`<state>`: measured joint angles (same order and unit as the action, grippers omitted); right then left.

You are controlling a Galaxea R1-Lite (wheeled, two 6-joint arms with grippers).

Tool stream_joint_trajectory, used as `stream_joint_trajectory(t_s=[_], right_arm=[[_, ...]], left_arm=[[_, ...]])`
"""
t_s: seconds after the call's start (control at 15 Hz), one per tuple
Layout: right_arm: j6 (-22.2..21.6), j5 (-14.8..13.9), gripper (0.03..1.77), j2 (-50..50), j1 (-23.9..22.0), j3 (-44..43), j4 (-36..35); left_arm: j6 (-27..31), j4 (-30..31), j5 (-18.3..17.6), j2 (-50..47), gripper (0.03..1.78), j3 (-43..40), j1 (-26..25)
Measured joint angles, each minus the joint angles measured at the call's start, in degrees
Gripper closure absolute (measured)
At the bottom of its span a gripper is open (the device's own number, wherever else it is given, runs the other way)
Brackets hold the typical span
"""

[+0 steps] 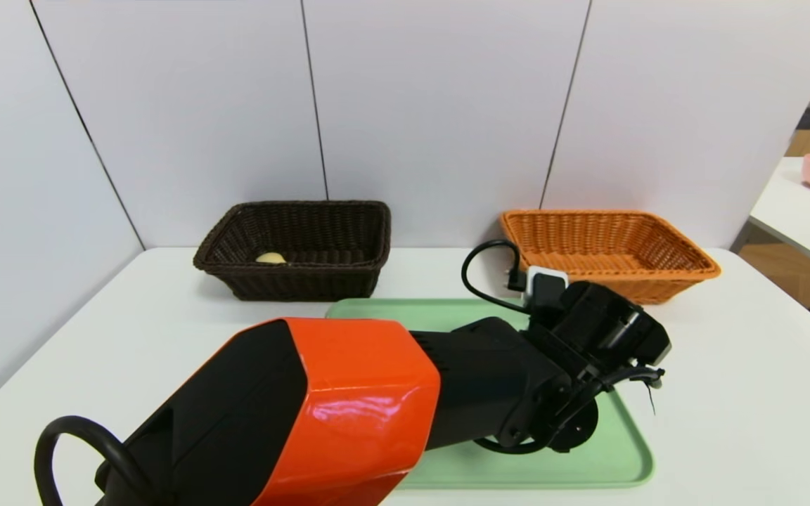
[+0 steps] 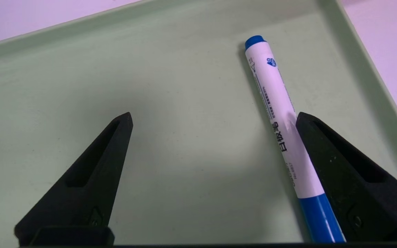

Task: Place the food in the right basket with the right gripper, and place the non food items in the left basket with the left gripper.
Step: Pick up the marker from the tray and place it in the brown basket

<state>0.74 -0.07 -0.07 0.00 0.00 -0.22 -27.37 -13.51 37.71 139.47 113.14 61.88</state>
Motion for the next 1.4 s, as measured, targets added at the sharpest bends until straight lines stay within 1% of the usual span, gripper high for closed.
stream_joint_trajectory(t_s=[0.47,0.6,1.0,1.4], right_arm=[[0.00,0.00,0.10,0.00,0.00,0.00,-0.02],[0.02,0.00,0.10,0.00,0.00,0.00,0.00],[0.00,-0.02,0.10,0.00,-0.05,0.00,0.00],[0.00,-0.02,0.10,0.00,0.00,0.00,-0.02]], left_arm=[[-3.30,0.74,0.05,0.17,0.12,0.04,0.29],[-3.34,1.90,0.02,0.27,0.12,0.06,0.55],[-4.66,1.83,-0.11,1.44,0.12,-0.02,1.05],[-4.72,1.69,0.02,2.18,0.12,-0.05,1.12]])
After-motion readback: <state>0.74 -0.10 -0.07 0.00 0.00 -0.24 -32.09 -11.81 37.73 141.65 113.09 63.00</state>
